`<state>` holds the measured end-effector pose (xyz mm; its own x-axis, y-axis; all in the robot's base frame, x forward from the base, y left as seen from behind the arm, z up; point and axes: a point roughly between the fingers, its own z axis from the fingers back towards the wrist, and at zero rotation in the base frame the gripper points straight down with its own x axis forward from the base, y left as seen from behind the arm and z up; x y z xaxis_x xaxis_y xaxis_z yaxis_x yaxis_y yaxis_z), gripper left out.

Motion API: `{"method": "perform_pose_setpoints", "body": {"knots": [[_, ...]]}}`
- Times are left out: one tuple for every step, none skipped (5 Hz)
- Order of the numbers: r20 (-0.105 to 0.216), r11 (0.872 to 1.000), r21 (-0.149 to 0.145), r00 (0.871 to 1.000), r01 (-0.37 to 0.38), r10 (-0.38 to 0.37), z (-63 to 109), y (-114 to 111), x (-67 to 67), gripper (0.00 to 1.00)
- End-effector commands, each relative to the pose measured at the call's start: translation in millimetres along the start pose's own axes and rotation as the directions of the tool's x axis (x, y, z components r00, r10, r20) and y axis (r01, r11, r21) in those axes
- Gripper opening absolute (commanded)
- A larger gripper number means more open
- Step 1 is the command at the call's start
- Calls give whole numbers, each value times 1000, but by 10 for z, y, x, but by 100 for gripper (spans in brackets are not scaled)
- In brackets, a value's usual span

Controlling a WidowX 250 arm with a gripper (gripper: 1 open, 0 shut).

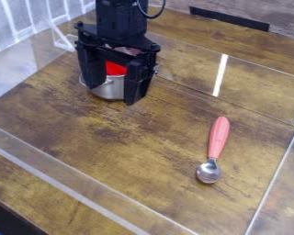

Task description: Move the pink spoon to the left side of the table

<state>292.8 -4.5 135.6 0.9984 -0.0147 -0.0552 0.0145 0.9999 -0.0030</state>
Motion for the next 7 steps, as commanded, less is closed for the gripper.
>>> {"method": "perform_pose_setpoints", "body": {"knots": [[-31,998,-9,998,-56,55,-88,-54,2,100],[-48,990,-22,989,-140,139,-150,-211,79,100],[-19,981,-34,982,-190,189,-195,-624,258,100],[13,973,-50,974,-225,226,-282,-1062,480,100],[31,947,-74,949,-312,315,-410,-1265,675,100],[44,898,-86,899,-432,436,-513,-1236,828,100],[57,877,-87,876,-473,478,-645,-1078,945,100]]}}
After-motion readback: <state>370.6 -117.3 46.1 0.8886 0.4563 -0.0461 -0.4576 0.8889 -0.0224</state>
